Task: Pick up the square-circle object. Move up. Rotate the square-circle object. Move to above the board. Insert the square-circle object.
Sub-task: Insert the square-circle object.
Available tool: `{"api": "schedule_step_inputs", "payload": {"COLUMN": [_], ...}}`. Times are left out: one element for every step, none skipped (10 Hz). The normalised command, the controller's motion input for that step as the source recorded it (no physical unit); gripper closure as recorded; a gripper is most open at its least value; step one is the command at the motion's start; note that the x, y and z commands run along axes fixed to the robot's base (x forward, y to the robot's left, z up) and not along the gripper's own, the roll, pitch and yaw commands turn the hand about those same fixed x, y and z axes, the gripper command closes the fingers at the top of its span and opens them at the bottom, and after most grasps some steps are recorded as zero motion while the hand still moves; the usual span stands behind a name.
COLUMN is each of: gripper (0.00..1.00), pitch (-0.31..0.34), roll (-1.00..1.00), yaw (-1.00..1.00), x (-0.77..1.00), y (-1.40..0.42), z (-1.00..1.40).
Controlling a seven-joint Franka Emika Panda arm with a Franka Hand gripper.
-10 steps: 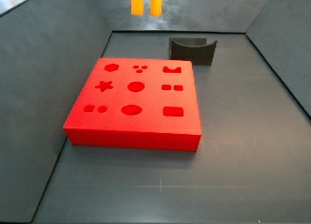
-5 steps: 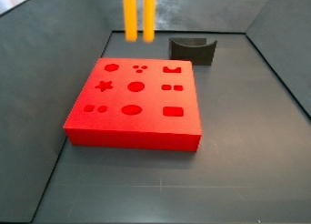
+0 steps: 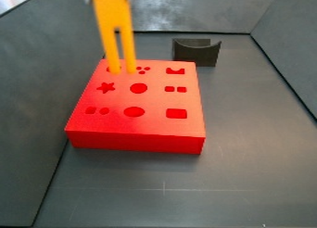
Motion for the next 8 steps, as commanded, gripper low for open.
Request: {"api": "schedule_step_inputs", "payload": {"gripper": [1.00, 1.00, 1.00, 1.00, 1.00, 1.00, 1.00, 1.00], "pitch": [-0.300, -0.224, -0.146, -0.139, -0.093, -0.033, -0.033, 0.000], "roll": [-0.12, -0.22, -0.27, -0.11, 0.00, 0.00, 0.00, 0.00], "yaw": [0.00, 0.02, 0.08, 0.19, 0.20, 0.16, 0.16, 0.13], "x": [-0.50, -0.50, -0.40, -0.17, -0.11, -0.03, -0.07, 0.00], "y": [0.00, 0.00, 0.00, 0.00, -0.04, -0.05, -0.02, -0.07], "z": [-0.51, -0.43, -0.43, -0.29, -0.21, -0.19, -0.26, -0.25]}}
